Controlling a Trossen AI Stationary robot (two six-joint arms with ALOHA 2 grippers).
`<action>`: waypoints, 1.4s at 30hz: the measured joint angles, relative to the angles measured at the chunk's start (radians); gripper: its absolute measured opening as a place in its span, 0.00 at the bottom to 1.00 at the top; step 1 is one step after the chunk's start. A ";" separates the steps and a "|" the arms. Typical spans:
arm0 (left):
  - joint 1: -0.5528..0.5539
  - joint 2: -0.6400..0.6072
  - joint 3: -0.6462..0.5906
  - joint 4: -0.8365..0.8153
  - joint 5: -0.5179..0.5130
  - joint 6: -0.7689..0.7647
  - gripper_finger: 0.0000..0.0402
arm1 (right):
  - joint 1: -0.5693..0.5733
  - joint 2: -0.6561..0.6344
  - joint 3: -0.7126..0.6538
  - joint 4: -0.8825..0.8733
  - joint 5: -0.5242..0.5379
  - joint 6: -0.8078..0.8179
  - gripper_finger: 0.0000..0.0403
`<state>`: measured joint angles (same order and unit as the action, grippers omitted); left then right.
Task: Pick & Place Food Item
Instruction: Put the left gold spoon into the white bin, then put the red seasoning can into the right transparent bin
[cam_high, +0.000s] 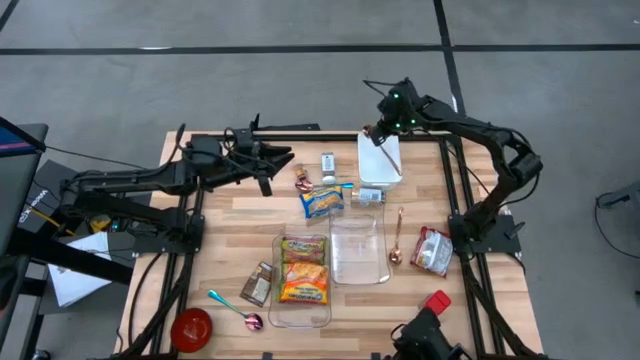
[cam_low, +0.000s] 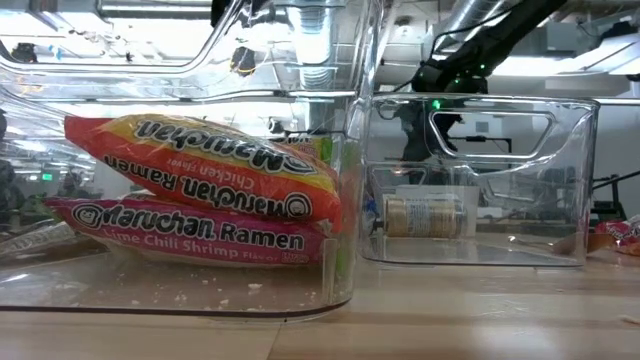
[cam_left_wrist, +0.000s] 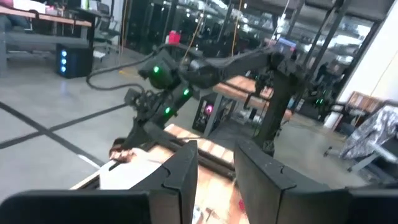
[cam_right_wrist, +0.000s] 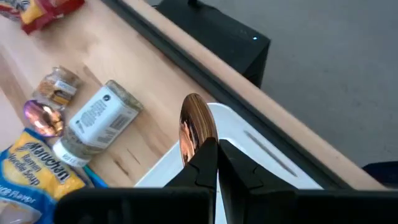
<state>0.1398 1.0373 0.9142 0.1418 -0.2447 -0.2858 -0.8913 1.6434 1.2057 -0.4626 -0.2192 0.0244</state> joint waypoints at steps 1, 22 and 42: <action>0.000 0.007 0.001 0.015 0.000 -0.005 0.25 | 0.001 0.004 0.000 -0.004 -0.008 0.001 0.00; 0.001 0.025 0.000 0.034 -0.026 -0.020 0.25 | -0.013 0.065 0.001 -0.032 -0.045 -0.021 0.00; 0.001 0.025 0.000 0.034 -0.025 -0.037 0.25 | -0.013 0.065 0.001 -0.029 -0.035 -0.025 0.18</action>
<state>0.1406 1.0618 0.9146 0.1757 -0.2700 -0.3229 -0.9039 1.7084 1.2064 -0.4920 -0.2543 -0.0004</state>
